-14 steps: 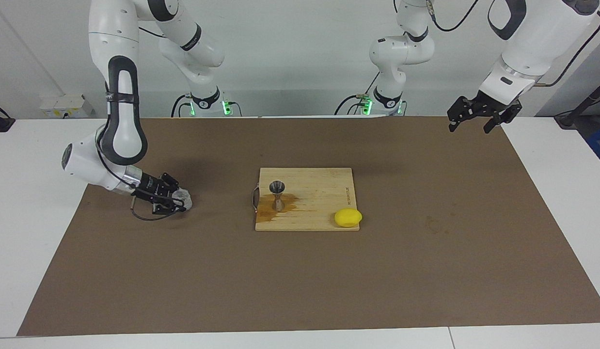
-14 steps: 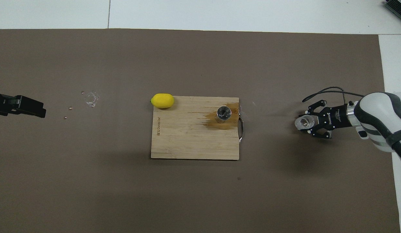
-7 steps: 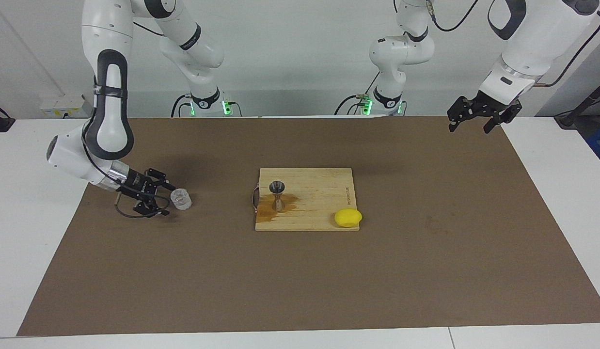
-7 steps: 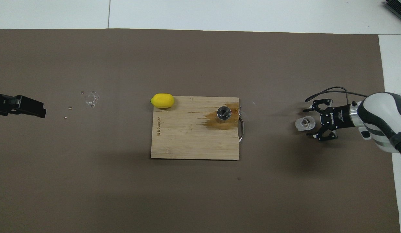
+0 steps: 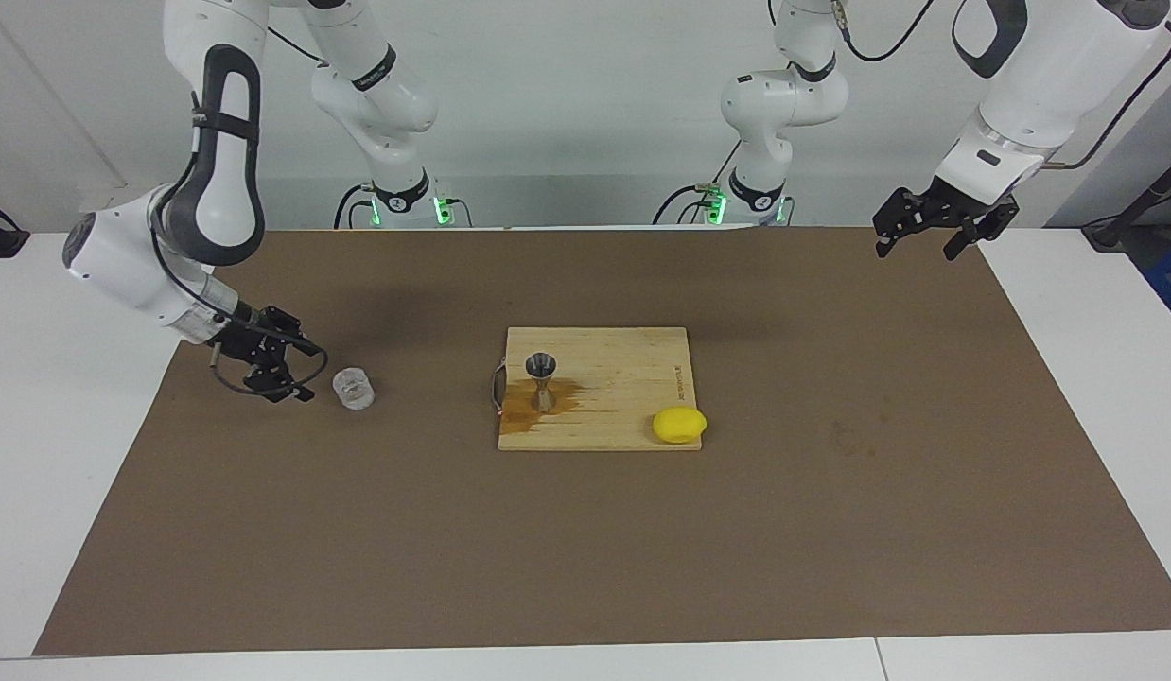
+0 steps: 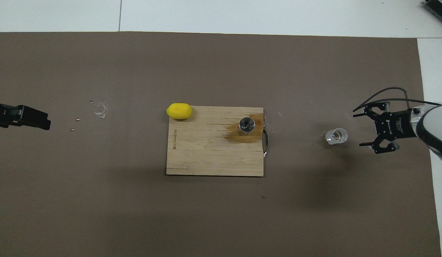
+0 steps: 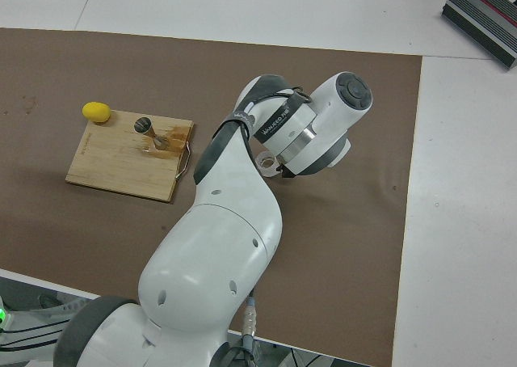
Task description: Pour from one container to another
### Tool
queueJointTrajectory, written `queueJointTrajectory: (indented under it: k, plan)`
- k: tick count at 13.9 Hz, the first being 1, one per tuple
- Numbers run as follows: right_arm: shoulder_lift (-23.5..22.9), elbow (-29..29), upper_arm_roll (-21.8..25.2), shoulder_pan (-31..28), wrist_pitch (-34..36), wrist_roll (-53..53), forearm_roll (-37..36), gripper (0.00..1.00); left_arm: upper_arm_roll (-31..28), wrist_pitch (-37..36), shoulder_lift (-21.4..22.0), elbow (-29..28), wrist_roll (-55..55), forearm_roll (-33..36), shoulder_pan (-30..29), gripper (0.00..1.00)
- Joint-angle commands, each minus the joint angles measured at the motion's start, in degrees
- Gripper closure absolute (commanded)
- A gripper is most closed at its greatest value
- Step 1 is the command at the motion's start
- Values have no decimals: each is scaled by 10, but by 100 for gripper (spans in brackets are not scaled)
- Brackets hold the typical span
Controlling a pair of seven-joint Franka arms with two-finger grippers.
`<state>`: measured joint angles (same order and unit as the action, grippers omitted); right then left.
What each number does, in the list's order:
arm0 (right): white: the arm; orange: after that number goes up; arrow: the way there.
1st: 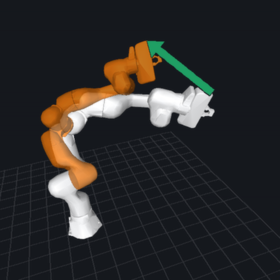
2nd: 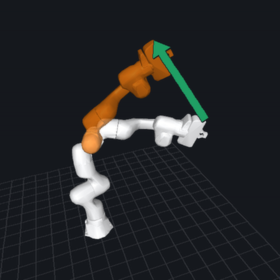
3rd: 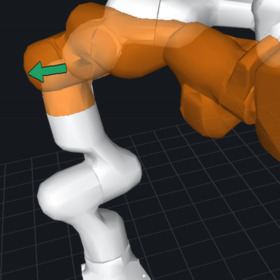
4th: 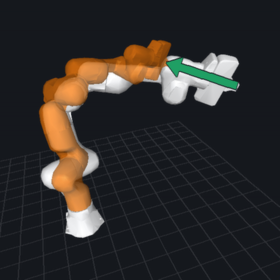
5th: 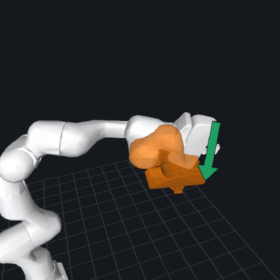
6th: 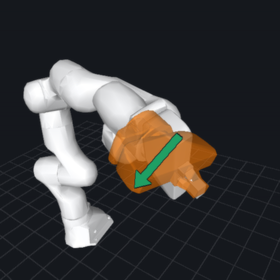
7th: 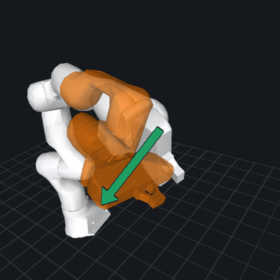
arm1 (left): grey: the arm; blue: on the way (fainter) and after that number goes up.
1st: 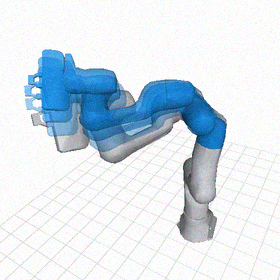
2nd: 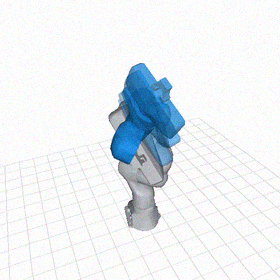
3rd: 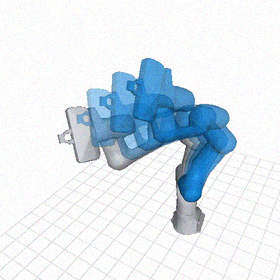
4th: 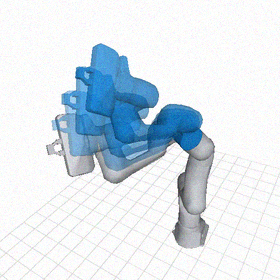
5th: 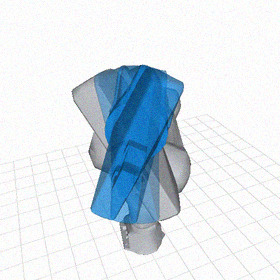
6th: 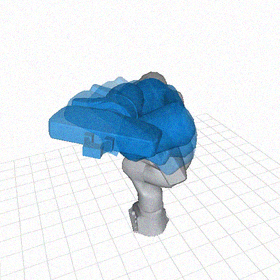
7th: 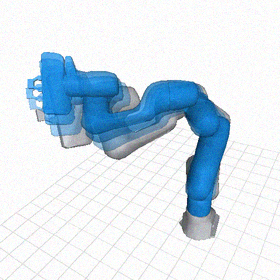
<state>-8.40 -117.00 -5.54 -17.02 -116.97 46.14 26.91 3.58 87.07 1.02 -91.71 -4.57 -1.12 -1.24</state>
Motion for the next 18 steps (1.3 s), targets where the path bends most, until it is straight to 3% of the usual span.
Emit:
queueJointTrajectory:
  k: [1, 4, 7, 11, 16, 18]
  plan:
    - [27, -9, 0, 66, 4, -89, -68, 0, 6, -7, 11, -7, -2, 2, -10, 0]
    - [43, 3, -1, 138, 6, -195, -175, 0, 6, -7, 11, -7, -2, 2, -10, 0]
    - [75, 27, -2, 157, 40, -228, -271, 0, 6, -7, 11, -7, -2, 2, -10, 0]
    - [101, 130, 5, 147, 145, -281, -275, 0, 6, -7, 11, -7, -2, 2, -10, 0]
    - [64, 315, 4, 116, 295, -335, -308, 0, 6, -7, 11, -7, -2, 2, -10, 0]
    - [58, 333, 4, 117, 327, -337, -301, 0, 6, -7, 11, -7, -2, 2, -10, 0]
